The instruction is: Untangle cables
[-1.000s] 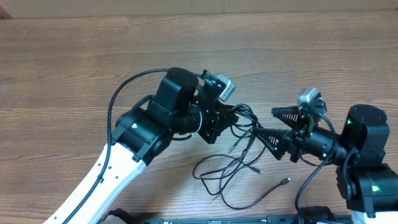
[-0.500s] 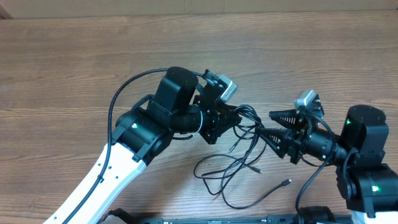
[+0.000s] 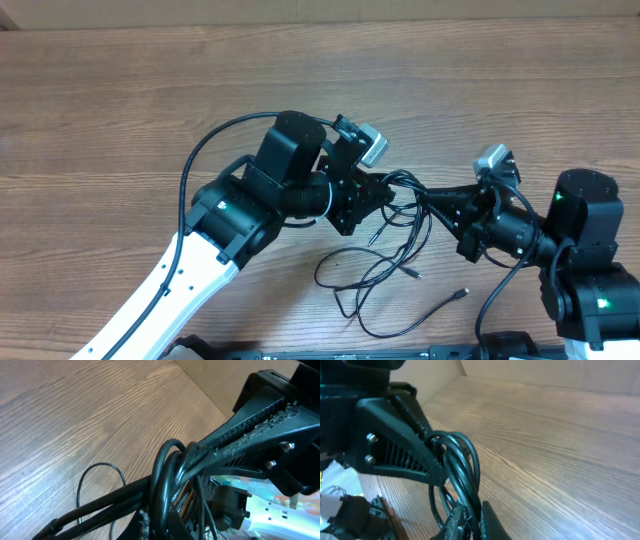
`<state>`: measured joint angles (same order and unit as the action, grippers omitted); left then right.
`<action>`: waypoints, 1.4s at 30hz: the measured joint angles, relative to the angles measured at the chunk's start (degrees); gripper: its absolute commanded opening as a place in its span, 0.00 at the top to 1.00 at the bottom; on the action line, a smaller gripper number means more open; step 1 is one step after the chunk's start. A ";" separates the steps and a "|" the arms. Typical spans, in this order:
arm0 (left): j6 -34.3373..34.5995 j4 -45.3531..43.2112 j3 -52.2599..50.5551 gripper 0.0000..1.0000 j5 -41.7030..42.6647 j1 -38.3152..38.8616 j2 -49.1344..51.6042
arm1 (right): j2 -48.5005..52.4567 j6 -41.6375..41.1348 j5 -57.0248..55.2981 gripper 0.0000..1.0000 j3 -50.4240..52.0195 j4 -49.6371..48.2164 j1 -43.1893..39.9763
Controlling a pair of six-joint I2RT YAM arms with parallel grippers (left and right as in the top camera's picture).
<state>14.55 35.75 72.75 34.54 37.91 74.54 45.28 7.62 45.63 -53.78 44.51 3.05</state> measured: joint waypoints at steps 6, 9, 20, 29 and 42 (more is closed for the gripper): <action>2.05 0.59 0.00 0.96 -2.29 0.35 0.11 | 0.00 -8.46 -6.73 0.96 0.00 0.15 0.46; 2.69 0.90 0.00 0.96 -2.93 0.35 0.15 | 0.00 -14.32 -12.98 0.96 0.00 0.37 0.37; 2.95 1.60 0.00 0.96 -3.34 0.35 0.17 | 0.00 -25.27 -25.20 0.91 0.00 3.13 -0.02; 1.66 5.29 0.00 0.96 -7.54 0.35 0.17 | 0.00 -14.05 -15.43 0.48 0.00 3.61 -0.04; 1.33 2.71 0.00 0.96 -1.81 0.35 0.15 | 0.00 7.41 4.37 0.02 0.00 4.81 -0.02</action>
<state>15.88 38.46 72.75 32.73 38.26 74.70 45.28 15.03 50.00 -53.78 49.32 3.03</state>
